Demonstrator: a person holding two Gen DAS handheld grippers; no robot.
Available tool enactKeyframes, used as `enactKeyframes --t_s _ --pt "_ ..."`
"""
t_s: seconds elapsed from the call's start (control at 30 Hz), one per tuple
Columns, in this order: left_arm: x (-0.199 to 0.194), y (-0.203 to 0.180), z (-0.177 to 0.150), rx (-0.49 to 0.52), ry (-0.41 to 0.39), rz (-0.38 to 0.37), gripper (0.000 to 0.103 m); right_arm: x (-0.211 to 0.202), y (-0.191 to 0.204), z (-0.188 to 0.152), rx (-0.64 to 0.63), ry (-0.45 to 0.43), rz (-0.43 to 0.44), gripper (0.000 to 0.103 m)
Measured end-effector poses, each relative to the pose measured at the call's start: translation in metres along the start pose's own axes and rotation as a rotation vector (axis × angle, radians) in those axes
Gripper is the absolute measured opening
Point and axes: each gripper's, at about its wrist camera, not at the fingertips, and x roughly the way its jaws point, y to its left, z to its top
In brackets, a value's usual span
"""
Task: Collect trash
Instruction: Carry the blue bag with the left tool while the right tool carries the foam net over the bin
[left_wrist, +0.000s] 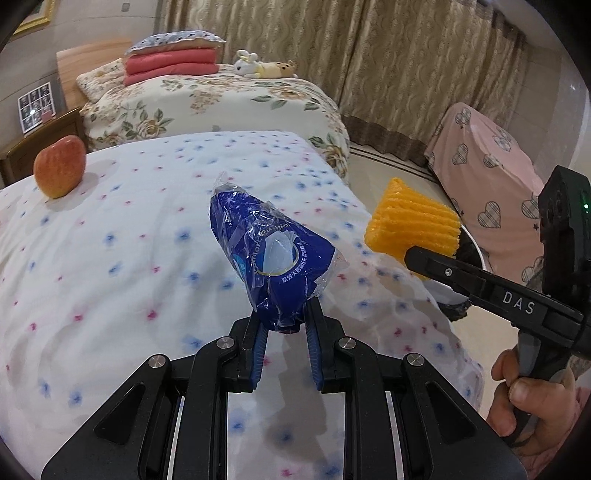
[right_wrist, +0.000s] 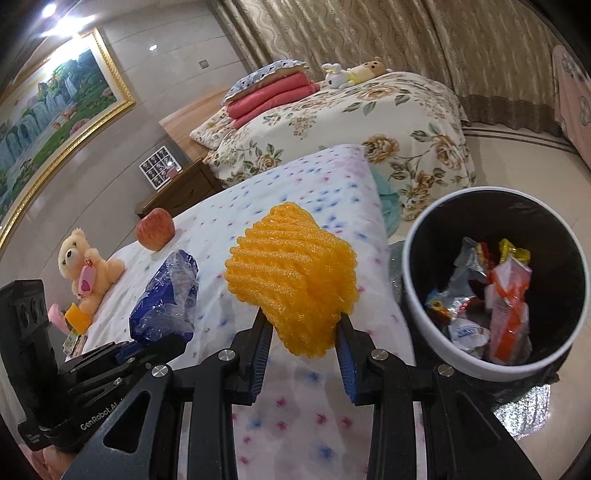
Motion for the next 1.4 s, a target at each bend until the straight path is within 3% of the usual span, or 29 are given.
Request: enactKeyframes --t_s 0.73,1.4 --pt "0.019 -0.065 0.02 0.112 0.015 -0.079 0.018 -0.041 -0.067 -0.002 0.102 -0.051 -0.103 0.034" --pt "0.036 -0.114 0.032 0.196 0.029 -0.128 0.018 -0.057 -0.101 -0.002 0.152 -0.072 -0.144 0.034"
